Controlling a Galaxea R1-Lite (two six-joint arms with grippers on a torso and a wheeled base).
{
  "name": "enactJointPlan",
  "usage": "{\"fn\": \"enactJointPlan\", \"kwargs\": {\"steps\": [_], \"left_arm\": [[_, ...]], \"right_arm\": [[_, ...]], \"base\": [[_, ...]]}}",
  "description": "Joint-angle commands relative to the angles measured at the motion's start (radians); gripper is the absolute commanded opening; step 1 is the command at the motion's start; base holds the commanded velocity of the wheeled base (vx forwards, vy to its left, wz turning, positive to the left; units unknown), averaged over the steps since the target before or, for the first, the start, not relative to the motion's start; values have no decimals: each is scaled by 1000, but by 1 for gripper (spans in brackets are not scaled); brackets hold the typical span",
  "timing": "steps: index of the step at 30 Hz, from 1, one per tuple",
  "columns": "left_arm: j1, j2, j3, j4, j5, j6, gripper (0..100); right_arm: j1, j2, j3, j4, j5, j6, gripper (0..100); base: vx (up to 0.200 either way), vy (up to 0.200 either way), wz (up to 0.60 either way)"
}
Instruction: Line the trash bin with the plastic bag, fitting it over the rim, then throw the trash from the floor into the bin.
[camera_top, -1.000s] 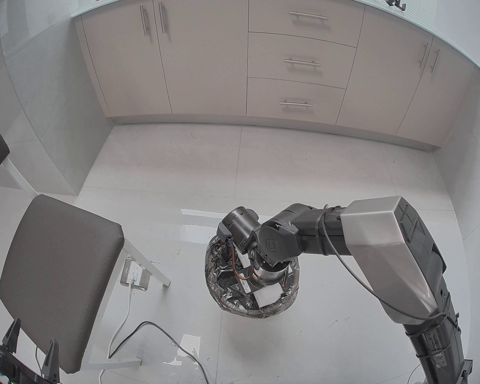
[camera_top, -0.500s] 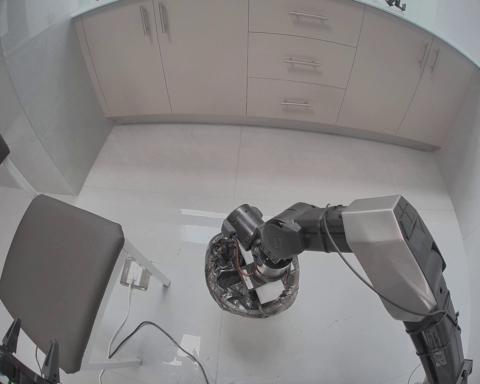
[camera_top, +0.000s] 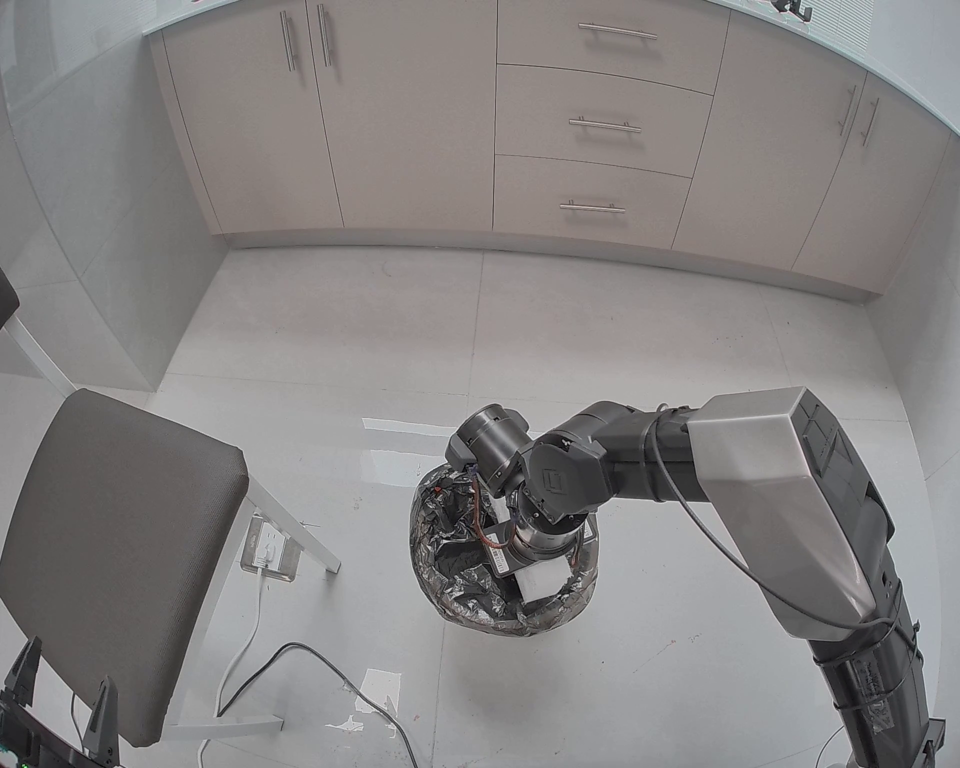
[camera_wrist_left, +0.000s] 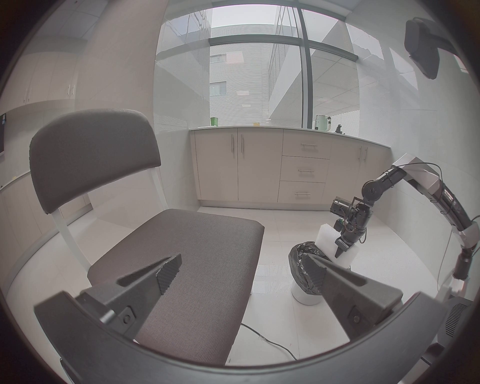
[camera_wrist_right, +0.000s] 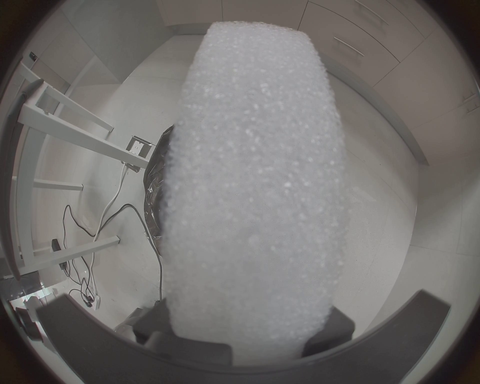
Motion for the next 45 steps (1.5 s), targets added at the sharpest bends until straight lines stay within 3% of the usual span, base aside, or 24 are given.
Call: {"fn": "enactJointPlan", "kwargs": {"steps": [1,28,29,45], "left_arm": [[0,-15,17,-1,0,0,100],[0,-15,17,-1,0,0,100],[0,-15,17,-1,0,0,100],[0,-15,17,-1,0,0,100]], "right_arm": [[-1,2,0,-1,0,-13,0],[-20,36,0,-48,8,-34,0],[-20,34,0,-48,8,-36,100],[-17,11,0,-75,0,-33,100]], "base": [[0,0,0],[0,0,0],[0,0,0],[0,0,0]]}}
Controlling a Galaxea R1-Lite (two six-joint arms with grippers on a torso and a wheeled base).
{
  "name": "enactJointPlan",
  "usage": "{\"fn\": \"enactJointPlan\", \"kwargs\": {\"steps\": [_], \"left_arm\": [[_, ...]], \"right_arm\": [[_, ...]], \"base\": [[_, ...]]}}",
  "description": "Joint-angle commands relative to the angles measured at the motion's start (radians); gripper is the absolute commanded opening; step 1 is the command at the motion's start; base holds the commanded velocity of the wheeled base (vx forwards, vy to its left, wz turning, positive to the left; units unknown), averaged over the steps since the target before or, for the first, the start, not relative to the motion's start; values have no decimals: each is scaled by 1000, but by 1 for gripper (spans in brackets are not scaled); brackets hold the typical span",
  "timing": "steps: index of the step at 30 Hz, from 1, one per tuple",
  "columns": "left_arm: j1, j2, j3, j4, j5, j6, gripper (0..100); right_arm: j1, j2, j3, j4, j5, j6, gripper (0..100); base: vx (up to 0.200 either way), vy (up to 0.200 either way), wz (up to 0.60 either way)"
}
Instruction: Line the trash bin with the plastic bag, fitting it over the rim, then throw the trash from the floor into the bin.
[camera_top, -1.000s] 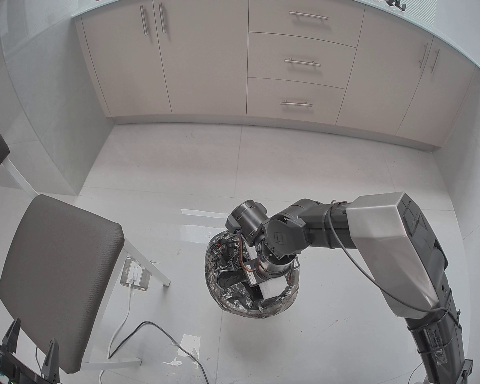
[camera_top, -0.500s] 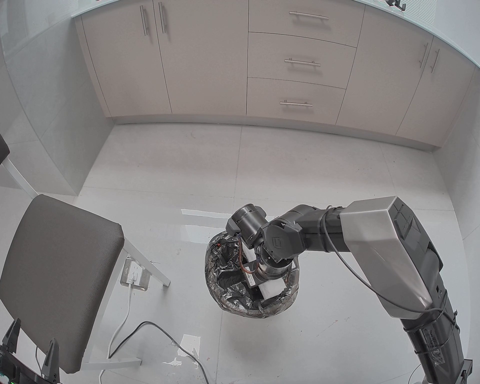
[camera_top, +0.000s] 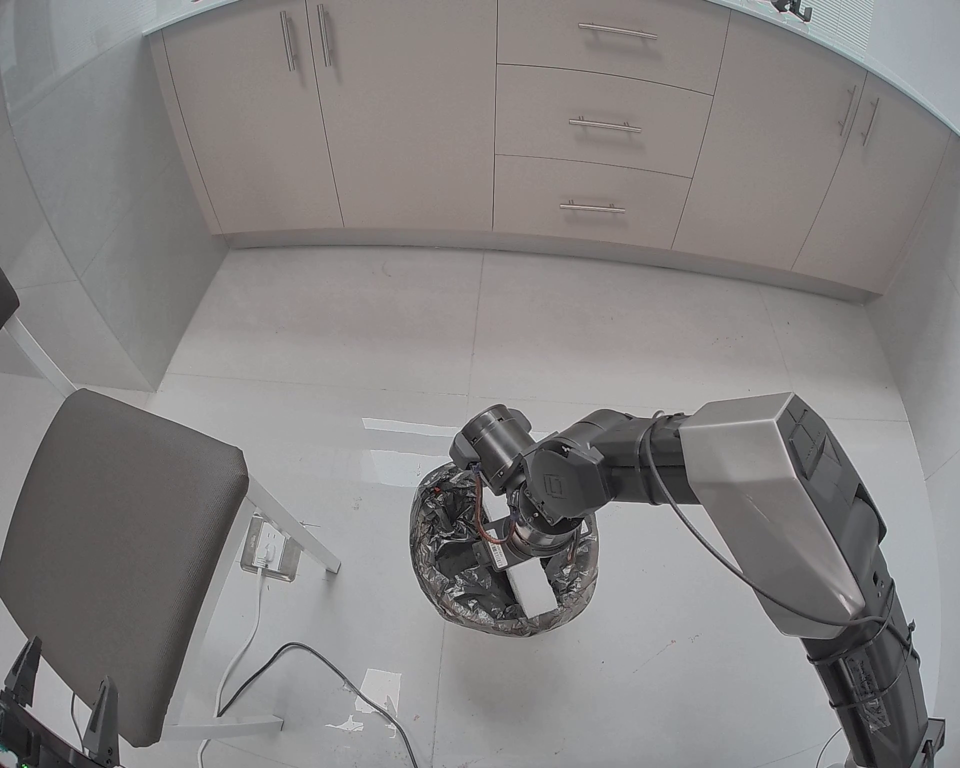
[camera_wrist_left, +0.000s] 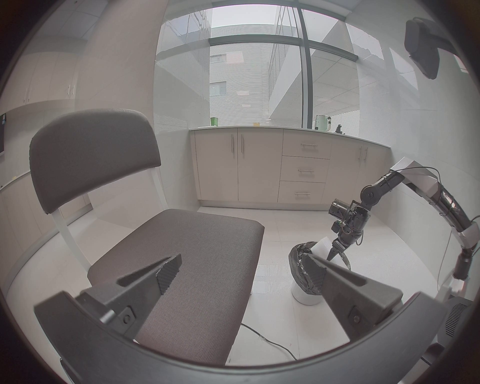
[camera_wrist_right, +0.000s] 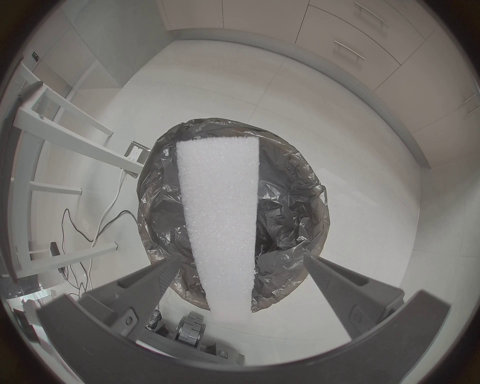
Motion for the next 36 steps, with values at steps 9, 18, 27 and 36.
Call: {"fn": "enactJointPlan", "kwargs": {"steps": [9,18,27,36], "left_arm": [[0,-15,17,-1,0,0,100],[0,-15,17,-1,0,0,100],[0,-15,17,-1,0,0,100],[0,-15,17,-1,0,0,100]], "right_arm": [[16,-86,0,14,-1,8,100],[46,-111,0,15,-18,6,0],[49,-108,0,8,-32,11,0],[60,-94,0,-11,-70,8,0]], "base": [[0,0,0],[0,0,0],[0,0,0],[0,0,0]]}}
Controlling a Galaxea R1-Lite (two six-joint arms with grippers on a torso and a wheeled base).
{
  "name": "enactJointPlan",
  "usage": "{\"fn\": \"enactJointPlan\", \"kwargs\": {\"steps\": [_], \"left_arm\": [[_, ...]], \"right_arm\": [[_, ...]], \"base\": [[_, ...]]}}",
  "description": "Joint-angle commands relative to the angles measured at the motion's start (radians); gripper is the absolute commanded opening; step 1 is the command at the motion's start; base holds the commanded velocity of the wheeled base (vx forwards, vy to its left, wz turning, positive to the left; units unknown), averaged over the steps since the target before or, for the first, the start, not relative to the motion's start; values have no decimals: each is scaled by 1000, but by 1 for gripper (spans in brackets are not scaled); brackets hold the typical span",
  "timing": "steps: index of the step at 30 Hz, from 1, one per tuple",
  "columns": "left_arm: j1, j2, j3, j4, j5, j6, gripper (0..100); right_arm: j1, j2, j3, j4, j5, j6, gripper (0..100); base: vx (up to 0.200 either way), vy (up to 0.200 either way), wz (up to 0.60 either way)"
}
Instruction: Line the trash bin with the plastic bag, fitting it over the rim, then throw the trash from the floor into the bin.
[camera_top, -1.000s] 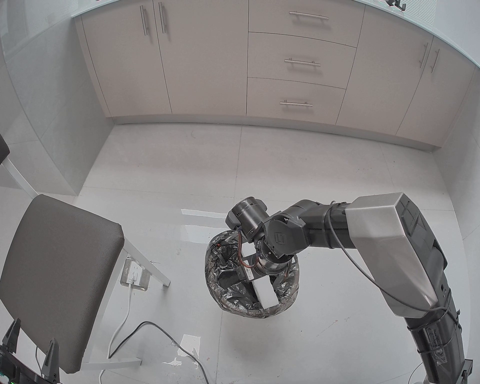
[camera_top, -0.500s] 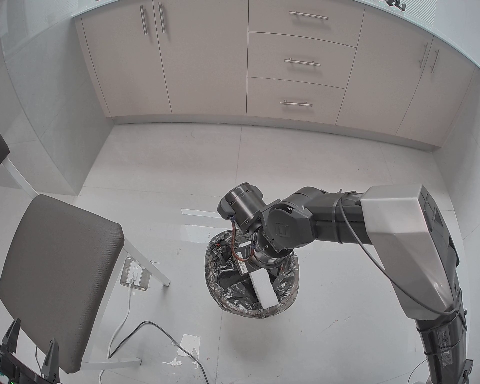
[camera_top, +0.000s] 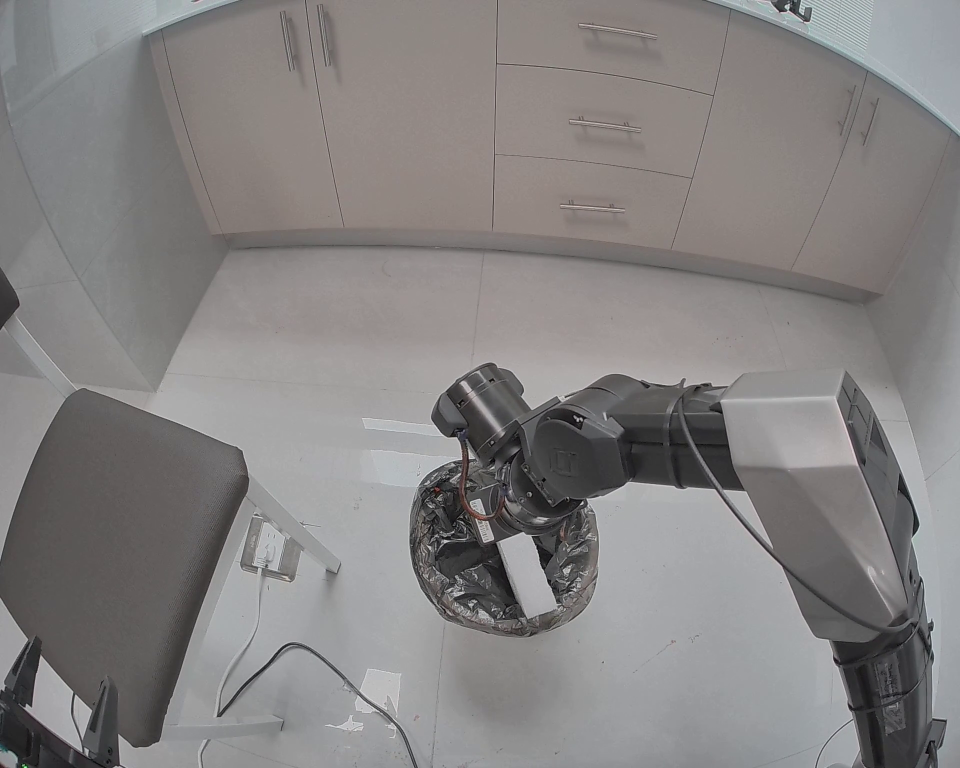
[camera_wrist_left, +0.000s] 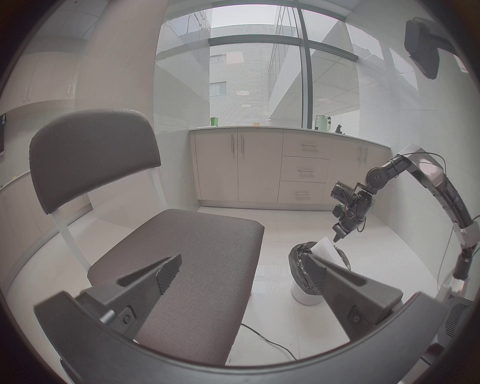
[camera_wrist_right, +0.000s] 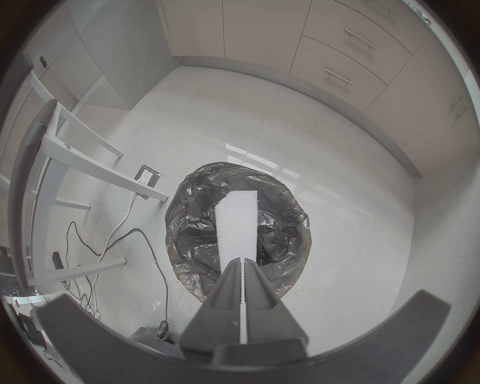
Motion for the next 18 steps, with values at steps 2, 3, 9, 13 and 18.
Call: {"fn": "enactJointPlan", "kwargs": {"steps": [2,3,9,13,18], "left_arm": [[0,-15,18,0,0,0,100],[0,-15,18,0,0,0,100],[0,-15,18,0,0,0,100],[0,-15,18,0,0,0,100],[0,-15,18,0,0,0,100]], "right_arm": [[11,17,0,-22,-2,-8,0],[11,29,0,-46,-2,-11,0],[-1,85,0,-148,-6,-43,0],[-13,120,0,-212,-7,-66,0],[-27,172,0,-306,-22,-138,0]], "base": [[0,0,0],[0,0,0],[0,0,0],[0,0,0],[0,0,0]]}}
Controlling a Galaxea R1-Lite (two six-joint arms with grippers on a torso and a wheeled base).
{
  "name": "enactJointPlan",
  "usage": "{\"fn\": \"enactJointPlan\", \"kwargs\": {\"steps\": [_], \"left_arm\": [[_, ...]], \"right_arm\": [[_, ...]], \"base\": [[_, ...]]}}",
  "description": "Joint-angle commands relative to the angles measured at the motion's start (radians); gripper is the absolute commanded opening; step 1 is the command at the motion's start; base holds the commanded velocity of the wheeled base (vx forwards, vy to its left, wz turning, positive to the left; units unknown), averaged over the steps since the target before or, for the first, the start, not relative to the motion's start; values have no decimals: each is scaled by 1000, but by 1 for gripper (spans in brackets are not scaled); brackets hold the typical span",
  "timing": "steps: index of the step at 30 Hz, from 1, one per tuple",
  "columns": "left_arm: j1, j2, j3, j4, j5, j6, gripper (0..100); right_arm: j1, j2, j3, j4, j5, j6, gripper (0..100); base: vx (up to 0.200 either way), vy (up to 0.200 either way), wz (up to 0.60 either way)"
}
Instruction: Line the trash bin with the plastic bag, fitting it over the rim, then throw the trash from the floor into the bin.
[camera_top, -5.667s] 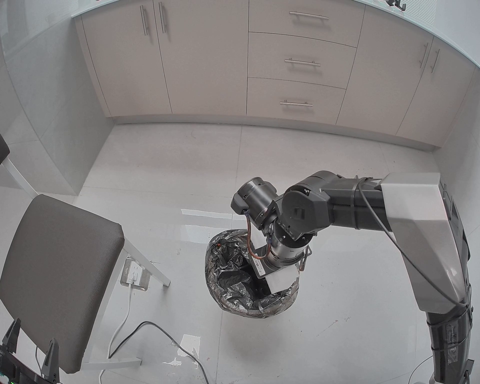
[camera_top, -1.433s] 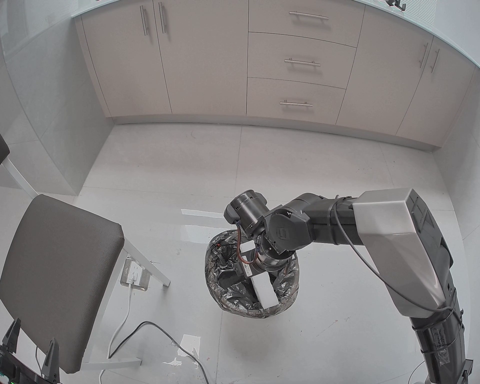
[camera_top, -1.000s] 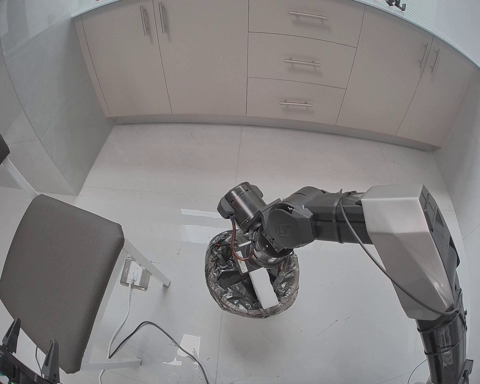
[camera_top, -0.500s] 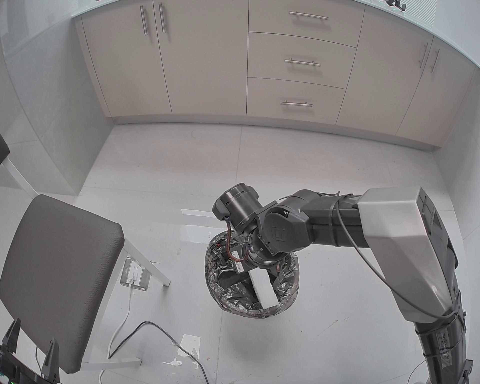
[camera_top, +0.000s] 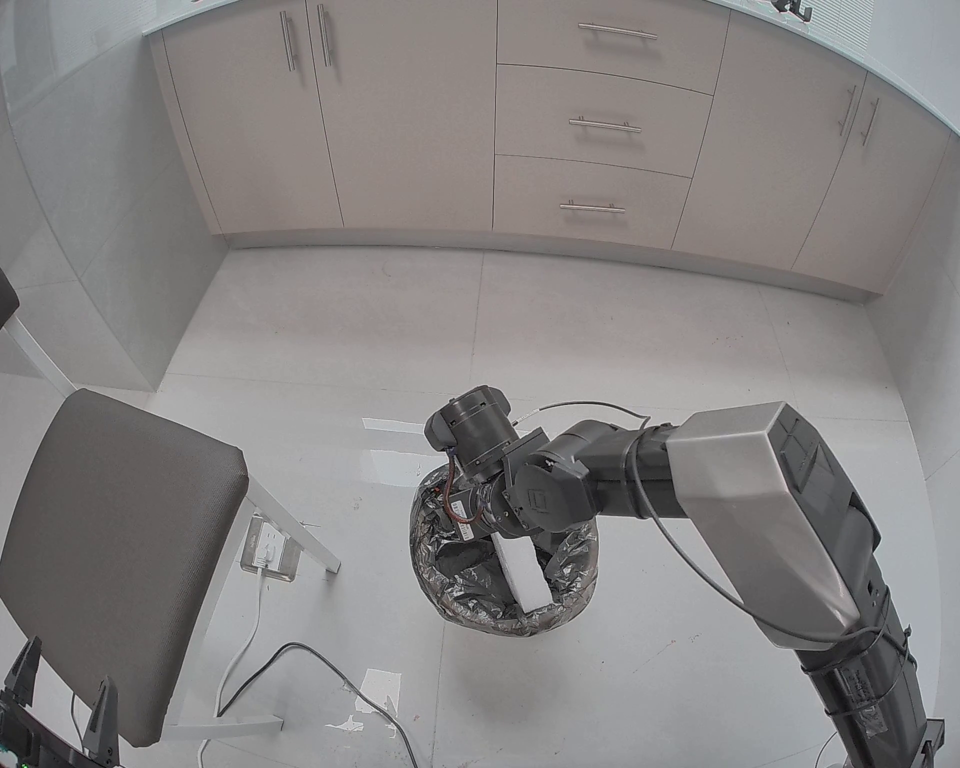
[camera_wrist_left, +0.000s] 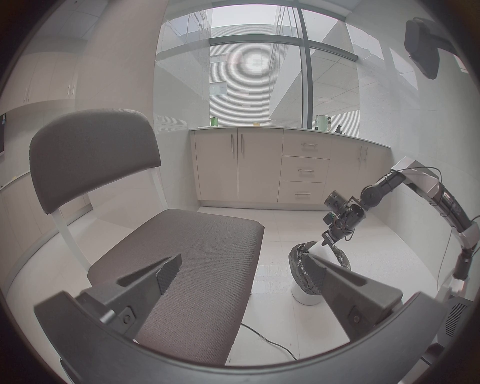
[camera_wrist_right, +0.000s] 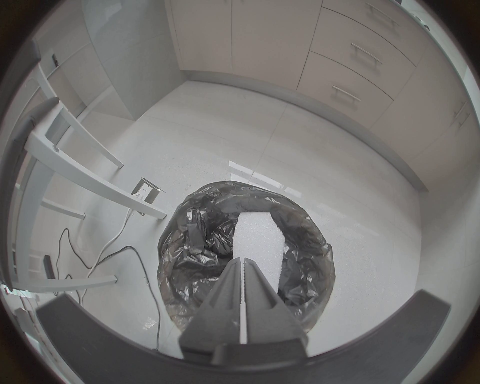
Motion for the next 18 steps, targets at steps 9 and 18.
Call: {"fn": "enactJointPlan", "kwargs": {"steps": [9,18], "left_arm": [[0,-15,18,0,0,0,100],[0,-15,18,0,0,0,100]], "right_arm": [[-31,145,0,-174,-8,-104,0],[-31,203,0,-181,-8,-103,0]], "base": [[0,0,0],[0,0,0]]}}
